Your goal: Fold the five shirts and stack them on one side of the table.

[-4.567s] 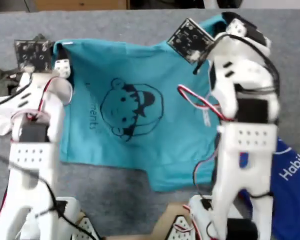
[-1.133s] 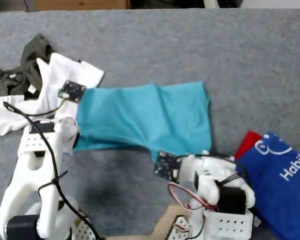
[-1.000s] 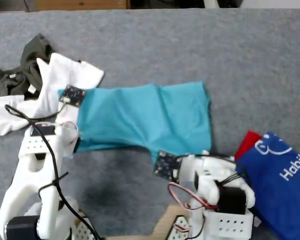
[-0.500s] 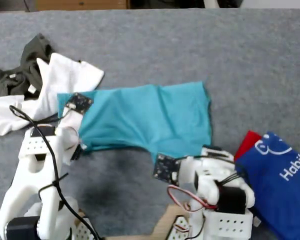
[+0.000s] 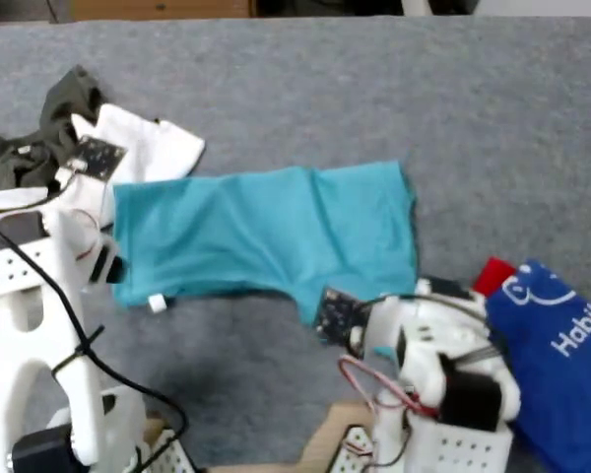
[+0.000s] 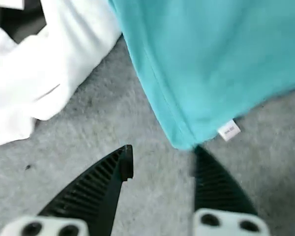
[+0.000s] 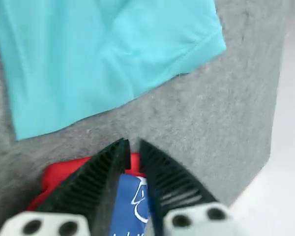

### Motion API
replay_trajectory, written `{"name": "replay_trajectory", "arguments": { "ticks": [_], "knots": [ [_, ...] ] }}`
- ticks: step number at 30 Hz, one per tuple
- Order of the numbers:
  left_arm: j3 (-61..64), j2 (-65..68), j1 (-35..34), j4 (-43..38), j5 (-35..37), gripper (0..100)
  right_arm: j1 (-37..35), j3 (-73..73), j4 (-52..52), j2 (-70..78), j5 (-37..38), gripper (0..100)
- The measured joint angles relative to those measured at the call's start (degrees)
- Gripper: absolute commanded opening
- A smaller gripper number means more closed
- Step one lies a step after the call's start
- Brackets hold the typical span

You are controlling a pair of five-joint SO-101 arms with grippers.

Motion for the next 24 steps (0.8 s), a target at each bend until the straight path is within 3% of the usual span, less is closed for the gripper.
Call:
{"name": "replay_trajectory", "arguments": {
  "ticks": [5, 13, 18, 24],
  "knots": [
    [-1.8, 0.0, 3.1, -3.7, 2.2, 2, 0.9, -5.6, -8.6, 12.3, -3.2, 0.5],
    [0.9, 10.7, 12.9, -23.3, 28.4, 2, -6.8, -20.8, -17.1, 47.7, -17.9, 0.5],
    [-2.0, 23.7, 12.7, -29.5, 35.5, 2, -9.2, -32.3, -24.1, 70.7, -27.6, 0.5],
    [-12.3, 38.0, 8.8, -29.9, 42.8, 2, -9.5, -47.6, -27.9, 94.8, -39.4, 0.5]
  ]
}}
